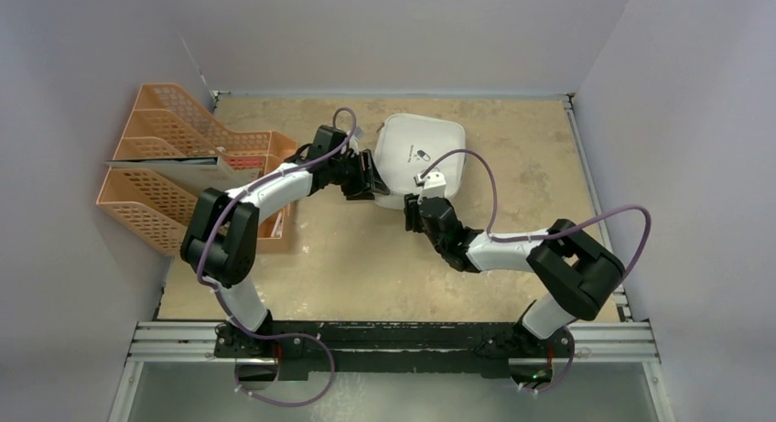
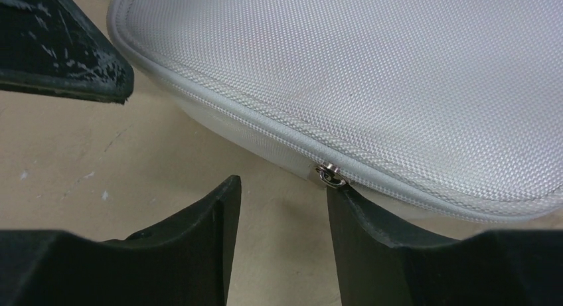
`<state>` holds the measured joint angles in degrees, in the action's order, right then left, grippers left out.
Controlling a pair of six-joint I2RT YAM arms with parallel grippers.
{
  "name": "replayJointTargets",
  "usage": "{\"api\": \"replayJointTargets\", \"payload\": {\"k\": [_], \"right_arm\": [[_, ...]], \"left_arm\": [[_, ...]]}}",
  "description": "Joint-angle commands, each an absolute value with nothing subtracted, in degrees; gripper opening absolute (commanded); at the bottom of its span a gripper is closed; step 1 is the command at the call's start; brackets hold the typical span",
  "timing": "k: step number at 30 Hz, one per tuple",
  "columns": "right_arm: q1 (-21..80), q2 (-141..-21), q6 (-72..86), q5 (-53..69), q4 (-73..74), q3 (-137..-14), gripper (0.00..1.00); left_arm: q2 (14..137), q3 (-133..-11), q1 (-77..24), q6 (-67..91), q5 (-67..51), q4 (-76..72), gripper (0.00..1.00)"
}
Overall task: Organize the medicine kit
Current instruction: Zip the medicine box at the center of the board.
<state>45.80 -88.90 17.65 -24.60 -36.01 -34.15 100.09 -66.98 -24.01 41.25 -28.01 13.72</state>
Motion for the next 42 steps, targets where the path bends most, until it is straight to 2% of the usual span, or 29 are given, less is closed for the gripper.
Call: {"api": "replayJointTargets", "payload": {"k": [1, 7, 9, 13, 14, 19, 22, 25, 29, 34, 37, 42], "right_arm": [[46.77, -90.39, 14.52, -35.13, -43.63, -38.02, 0.51], [46.85, -91.65, 13.82, -37.10, -47.03, -37.66, 0.41], [46.85, -92.14, 13.35, -36.53, -48.58, -37.89, 0.32], [46.80, -92.01, 13.57, -33.41, -50.53, -37.54, 0.04], [46.84, -91.76, 13.98, -32.67, -50.75, -37.16, 0.00], [46.85, -91.23, 16.04, -30.14, -51.34, -35.20, 0.00], [46.80, -91.42, 17.58, -29.73, -52.16, -34.08, 0.00], [46.71, -90.84, 19.10, -28.83, -52.25, -33.06, 0.00], [45.80, -87.63, 22.35, -26.73, -42.51, -34.63, 0.00], [44.12, -84.32, 25.87, -25.85, -37.71, -32.76, 0.00], [43.57, -81.36, 27.82, -23.79, -30.42, -33.50, 0.10], [39.93, -80.56, 28.32, -15.68, -26.54, -33.79, 0.35]], "left_arm": [[100.43, -66.17, -23.91, 40.96, -26.86, 11.42, 0.48], [98.94, -64.07, -24.08, 42.01, -26.21, 9.73, 0.48], [98.39, -63.14, -24.08, 43.13, -26.19, 8.34, 0.48], [96.94, -62.82, -25.22, 44.55, -23.49, 6.53, 0.51], [96.65, -63.13, -25.85, 45.36, -22.37, 6.39, 0.53], [95.65, -59.10, -26.41, 54.83, -20.88, -4.79, 0.58], [96.85, -59.76, -27.24, 57.33, -19.08, -6.43, 0.62], [98.23, -61.05, -28.11, 58.56, -17.94, -7.35, 0.62], [100.60, -62.74, -28.39, 59.74, -16.39, -6.77, 0.62], [103.80, -64.45, -28.86, 61.94, -15.21, -6.67, 0.60], [105.19, -65.12, -29.07, 62.72, -14.18, -5.96, 0.55], [106.23, -65.63, -29.09, 63.19, -12.36, -4.62, 0.47]]}}
